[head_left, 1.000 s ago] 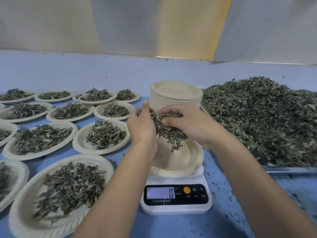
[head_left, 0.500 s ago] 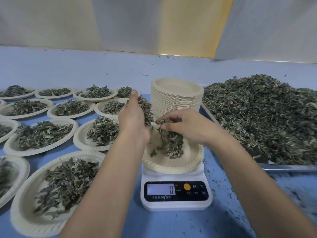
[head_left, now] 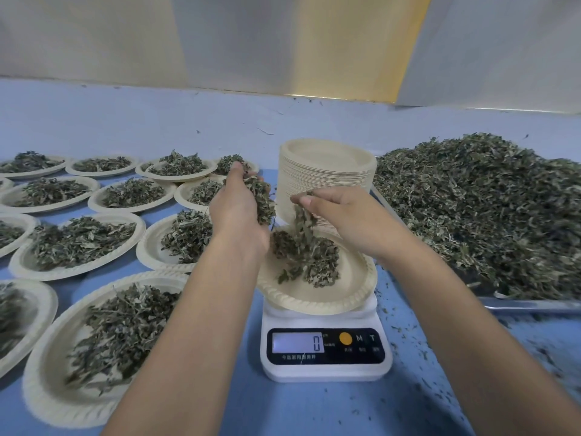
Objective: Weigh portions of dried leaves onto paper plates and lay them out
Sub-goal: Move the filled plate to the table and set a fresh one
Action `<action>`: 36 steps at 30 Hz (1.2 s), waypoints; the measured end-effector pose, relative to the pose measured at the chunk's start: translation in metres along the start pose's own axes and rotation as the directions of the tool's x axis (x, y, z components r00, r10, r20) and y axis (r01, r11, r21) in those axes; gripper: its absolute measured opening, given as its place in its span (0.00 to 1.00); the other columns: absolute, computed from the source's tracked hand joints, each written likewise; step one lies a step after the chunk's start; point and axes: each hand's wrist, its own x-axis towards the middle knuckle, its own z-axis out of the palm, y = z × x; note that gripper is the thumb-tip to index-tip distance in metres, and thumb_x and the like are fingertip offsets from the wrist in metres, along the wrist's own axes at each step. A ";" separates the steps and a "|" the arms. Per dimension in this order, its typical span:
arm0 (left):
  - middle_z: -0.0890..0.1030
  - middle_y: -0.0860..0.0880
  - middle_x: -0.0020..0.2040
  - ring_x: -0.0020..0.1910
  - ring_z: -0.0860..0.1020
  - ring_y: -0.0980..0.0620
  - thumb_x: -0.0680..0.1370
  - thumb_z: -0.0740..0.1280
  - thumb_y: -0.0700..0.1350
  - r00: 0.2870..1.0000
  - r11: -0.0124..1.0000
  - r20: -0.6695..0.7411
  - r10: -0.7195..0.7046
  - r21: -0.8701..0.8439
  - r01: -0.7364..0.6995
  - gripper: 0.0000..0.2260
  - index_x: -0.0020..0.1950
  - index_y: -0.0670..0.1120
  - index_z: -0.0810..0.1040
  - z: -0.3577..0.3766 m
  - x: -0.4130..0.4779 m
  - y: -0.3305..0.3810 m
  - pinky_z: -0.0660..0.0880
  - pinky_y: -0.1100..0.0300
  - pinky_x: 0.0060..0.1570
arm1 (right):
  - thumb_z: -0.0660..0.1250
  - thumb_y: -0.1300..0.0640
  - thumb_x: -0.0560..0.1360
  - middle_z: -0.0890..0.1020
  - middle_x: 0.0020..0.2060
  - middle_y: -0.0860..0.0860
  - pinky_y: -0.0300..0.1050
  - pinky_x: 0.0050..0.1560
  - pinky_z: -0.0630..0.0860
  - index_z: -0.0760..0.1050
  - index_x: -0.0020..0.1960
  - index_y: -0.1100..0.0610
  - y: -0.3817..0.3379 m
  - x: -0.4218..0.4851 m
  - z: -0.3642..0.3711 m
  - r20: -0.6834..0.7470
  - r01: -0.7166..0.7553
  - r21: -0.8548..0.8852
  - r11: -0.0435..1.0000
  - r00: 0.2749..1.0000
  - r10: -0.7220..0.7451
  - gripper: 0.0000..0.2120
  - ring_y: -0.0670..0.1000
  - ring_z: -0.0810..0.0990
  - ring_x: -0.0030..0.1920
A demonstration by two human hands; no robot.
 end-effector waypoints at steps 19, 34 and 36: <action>0.74 0.53 0.24 0.23 0.72 0.56 0.81 0.60 0.53 0.999 0.999 0.023 -0.048 0.016 0.048 0.15 0.37 0.47 0.72 0.000 0.001 -0.002 0.64 0.72 0.21 | 0.64 0.51 0.76 0.77 0.54 0.67 0.56 0.64 0.68 0.84 0.46 0.50 -0.005 -0.001 0.000 -0.101 -0.034 0.067 0.997 0.994 0.040 0.09 0.62 0.75 0.58; 0.73 0.52 0.24 0.21 0.72 0.57 0.81 0.60 0.50 0.999 0.999 0.040 -0.036 0.009 0.036 0.14 0.38 0.46 0.71 0.004 -0.002 -0.008 0.65 0.71 0.20 | 0.67 0.58 0.76 0.84 0.47 0.42 0.33 0.56 0.71 0.83 0.51 0.50 -0.001 0.001 -0.002 -0.138 -0.003 0.080 0.997 0.990 0.014 0.08 0.39 0.80 0.51; 0.77 0.51 0.25 0.23 0.75 0.56 0.81 0.61 0.50 0.999 0.999 0.049 -0.024 0.045 0.021 0.13 0.39 0.45 0.73 0.006 -0.004 -0.011 0.70 0.68 0.22 | 0.69 0.58 0.75 0.85 0.46 0.43 0.33 0.53 0.75 0.82 0.53 0.50 -0.005 0.000 -0.001 -0.108 0.024 0.136 0.990 0.994 -0.010 0.09 0.39 0.81 0.49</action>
